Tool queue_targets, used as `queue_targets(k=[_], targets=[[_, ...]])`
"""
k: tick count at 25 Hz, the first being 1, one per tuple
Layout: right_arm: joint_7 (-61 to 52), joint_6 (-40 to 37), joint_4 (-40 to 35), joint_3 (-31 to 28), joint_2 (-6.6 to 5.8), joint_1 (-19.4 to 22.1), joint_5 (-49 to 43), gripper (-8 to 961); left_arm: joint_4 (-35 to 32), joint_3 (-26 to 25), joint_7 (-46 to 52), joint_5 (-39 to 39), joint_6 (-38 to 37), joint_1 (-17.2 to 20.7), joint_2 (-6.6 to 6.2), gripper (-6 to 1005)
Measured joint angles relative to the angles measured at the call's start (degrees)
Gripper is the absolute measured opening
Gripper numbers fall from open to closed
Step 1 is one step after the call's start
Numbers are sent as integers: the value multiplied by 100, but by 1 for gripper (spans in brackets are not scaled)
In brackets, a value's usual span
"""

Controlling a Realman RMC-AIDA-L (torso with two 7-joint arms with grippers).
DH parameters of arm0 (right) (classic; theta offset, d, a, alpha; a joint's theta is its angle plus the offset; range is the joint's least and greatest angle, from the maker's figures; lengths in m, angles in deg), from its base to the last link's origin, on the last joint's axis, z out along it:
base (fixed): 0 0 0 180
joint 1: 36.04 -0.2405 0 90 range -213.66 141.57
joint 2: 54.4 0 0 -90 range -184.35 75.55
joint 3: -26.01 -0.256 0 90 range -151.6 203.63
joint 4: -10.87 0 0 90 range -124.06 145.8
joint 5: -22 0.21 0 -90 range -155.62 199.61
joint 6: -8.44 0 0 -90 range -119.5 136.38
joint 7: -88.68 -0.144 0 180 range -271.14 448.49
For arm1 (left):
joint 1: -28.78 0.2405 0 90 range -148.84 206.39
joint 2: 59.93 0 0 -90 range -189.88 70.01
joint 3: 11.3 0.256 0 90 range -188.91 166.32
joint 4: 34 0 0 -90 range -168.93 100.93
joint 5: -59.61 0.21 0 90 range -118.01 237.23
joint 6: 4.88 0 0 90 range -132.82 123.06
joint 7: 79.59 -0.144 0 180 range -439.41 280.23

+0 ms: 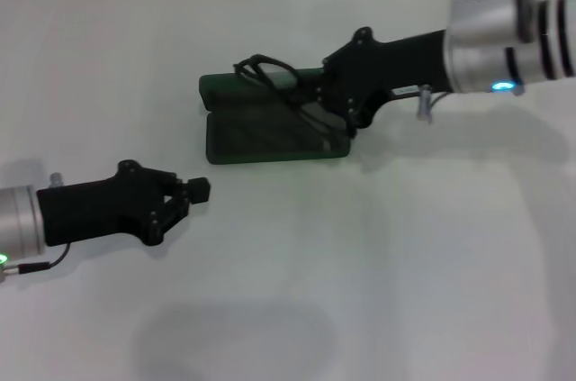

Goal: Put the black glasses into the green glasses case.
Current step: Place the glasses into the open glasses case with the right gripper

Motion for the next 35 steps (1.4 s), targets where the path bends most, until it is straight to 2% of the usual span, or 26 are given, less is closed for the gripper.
queue_targets(k=[9, 17, 35], targets=[[-9, 884, -158, 949, 24, -315, -292, 117, -7, -9, 42, 4, 8, 114, -19, 41], [-38, 1593, -131, 1620, 25, -359, -313, 120, 16, 21, 60, 10, 12, 79, 3, 42], [-64, 2007, -96, 1943, 34, -365, -239, 125, 38, 27, 79, 2, -88, 58, 82, 46]])
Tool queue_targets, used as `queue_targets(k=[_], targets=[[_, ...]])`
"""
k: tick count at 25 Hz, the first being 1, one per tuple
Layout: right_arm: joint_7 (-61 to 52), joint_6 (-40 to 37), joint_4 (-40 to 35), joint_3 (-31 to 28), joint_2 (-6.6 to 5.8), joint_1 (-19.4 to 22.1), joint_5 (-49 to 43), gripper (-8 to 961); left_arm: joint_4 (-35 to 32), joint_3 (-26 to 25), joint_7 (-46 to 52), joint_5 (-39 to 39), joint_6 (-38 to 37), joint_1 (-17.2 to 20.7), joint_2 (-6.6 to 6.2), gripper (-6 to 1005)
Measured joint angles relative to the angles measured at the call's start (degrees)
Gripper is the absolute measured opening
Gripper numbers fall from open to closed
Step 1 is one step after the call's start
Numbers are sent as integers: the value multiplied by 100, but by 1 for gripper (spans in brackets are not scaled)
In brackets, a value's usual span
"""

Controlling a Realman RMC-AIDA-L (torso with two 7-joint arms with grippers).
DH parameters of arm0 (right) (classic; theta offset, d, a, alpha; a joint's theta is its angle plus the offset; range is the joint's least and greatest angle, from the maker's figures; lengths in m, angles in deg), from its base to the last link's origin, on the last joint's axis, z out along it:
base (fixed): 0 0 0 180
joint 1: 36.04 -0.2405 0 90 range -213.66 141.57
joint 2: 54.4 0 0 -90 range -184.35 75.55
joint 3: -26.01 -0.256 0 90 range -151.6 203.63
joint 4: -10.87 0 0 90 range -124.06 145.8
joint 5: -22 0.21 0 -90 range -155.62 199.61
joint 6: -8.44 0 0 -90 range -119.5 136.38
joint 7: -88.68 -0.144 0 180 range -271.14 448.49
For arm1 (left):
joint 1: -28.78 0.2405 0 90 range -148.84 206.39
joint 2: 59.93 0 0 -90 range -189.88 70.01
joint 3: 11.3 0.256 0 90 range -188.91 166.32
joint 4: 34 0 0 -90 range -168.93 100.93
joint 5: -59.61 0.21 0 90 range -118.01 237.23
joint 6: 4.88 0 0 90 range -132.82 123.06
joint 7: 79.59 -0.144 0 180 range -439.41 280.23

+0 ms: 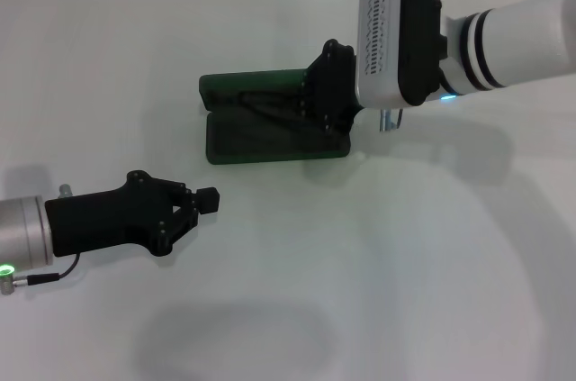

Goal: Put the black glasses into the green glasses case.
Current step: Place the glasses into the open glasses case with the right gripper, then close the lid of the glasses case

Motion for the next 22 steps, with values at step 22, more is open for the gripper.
queue_targets(k=[22], targets=[[-1, 355, -56, 314, 0, -42, 179, 131, 2, -3, 2, -1, -131, 0, 32, 51]])
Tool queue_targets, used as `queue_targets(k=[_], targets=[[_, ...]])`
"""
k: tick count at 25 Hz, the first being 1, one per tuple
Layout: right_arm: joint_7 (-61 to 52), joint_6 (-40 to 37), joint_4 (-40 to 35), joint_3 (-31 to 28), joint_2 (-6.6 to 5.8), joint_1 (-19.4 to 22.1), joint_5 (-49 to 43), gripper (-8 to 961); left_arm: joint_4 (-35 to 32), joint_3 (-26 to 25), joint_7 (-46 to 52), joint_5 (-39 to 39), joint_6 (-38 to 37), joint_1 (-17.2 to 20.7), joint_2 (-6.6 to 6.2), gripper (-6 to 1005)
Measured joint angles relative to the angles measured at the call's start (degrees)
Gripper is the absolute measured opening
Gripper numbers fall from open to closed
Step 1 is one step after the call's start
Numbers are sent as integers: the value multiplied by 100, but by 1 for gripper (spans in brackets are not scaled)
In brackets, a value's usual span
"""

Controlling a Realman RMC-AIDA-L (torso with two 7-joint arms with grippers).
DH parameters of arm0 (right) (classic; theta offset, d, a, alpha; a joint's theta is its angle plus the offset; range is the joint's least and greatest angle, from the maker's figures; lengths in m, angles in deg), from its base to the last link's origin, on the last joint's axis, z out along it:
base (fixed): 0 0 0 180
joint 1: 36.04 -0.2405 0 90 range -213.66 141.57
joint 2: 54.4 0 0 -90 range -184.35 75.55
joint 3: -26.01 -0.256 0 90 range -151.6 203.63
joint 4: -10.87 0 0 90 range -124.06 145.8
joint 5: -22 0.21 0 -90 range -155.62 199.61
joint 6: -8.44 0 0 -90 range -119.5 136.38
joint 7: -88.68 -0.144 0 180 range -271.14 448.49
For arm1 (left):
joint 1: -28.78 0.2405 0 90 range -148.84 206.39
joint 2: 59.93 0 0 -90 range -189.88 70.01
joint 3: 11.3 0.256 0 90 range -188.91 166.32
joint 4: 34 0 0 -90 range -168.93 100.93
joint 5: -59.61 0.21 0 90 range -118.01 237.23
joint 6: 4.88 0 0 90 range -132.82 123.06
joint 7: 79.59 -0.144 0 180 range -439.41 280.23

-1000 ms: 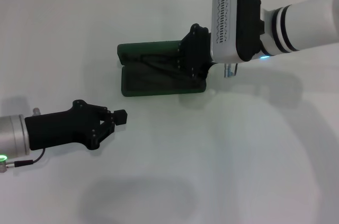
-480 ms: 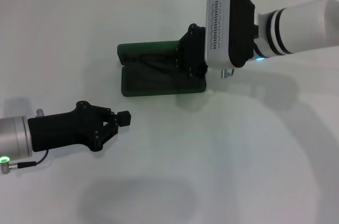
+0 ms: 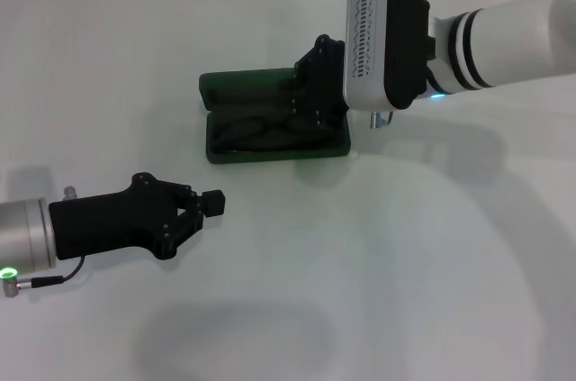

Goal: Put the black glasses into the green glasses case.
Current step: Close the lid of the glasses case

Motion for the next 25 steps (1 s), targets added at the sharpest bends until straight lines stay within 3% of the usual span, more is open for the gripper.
queue_targets(k=[5, 9, 14, 18, 22, 25], targets=[[2, -39, -4, -74, 0, 58, 173, 134, 3, -3, 5, -6, 0, 7, 2, 52], [8, -580, -264, -580, -29, 503, 558, 136, 6, -20, 72, -22, 3, 17, 3, 53], [54, -2049, -436, -2307, -39, 1421, 734, 139, 4, -72, 250, -59, 72, -89, 18, 54], [634, -3118, 170, -3745, -67, 1980, 1087, 169, 6, -180, 400, -63, 146, -204, 32, 55], [1455, -3974, 863, -4731, -93, 2399, 1213, 209, 4, -309, 543, -61, 376, -339, 67, 56], [1652, -4230, 1121, -4937, -116, 2615, 1211, 238, 6, -307, 656, -27, 592, -451, 69, 56]])
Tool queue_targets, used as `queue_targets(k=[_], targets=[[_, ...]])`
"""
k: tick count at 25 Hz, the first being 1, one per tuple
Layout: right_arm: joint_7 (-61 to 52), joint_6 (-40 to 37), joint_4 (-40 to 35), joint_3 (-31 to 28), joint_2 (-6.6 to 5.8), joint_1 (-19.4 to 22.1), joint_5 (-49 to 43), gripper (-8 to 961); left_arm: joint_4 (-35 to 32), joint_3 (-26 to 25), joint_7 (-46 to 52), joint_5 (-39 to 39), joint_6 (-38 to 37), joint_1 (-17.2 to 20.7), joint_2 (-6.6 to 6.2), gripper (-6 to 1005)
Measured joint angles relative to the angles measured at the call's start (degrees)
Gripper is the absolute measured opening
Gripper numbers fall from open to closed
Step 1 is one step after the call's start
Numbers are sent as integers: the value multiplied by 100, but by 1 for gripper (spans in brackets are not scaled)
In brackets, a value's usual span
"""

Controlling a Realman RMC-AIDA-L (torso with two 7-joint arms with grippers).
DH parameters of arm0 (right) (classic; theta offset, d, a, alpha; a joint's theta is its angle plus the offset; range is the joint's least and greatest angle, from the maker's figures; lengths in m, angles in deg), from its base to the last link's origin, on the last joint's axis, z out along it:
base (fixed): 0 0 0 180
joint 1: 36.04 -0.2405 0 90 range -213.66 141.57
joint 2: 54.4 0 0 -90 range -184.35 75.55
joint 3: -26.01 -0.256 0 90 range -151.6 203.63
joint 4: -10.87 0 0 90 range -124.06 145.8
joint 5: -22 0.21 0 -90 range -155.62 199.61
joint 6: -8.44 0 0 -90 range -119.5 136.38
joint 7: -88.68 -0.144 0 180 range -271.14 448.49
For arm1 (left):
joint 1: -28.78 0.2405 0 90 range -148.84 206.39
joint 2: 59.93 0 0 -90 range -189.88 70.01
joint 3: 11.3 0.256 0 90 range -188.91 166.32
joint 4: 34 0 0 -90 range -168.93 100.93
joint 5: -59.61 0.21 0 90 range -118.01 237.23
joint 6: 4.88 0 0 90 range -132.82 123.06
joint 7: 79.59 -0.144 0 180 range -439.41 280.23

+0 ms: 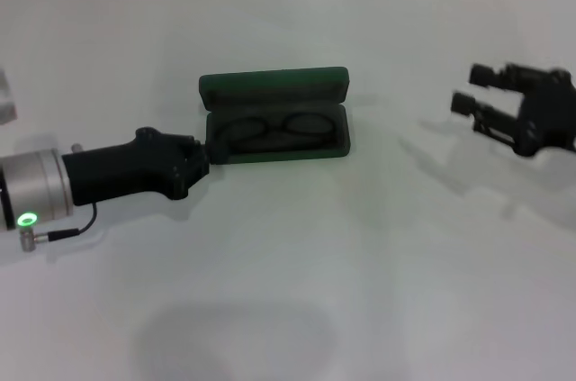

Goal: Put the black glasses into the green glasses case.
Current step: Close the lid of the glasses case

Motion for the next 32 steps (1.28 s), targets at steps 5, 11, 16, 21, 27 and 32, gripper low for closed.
queue_targets(k=[5, 11, 16, 21, 27, 32], targets=[[368, -200, 418, 39, 1, 184, -57, 401, 2, 30, 175, 92, 307, -130, -18, 57], [536, -307, 623, 134, 21, 192, -584, 664, -4, 32, 256, 349, 697, -308, -4, 59], [579, -383, 707, 198, 25, 223, -717, 815, -25, 31, 266, 395, 765, -487, 13, 60], [692, -504, 716, 464, 27, 241, -718, 841, 6, 37, 310, 473, 1120, -589, 67, 61], [700, -598, 714, 645, 31, 241, -718, 841, -5, 37, 320, 480, 1766, -615, 197, 62], [702, -673, 715, 660, 39, 243, -717, 841, 11, 37, 319, 482, 2325, -676, 264, 63]])
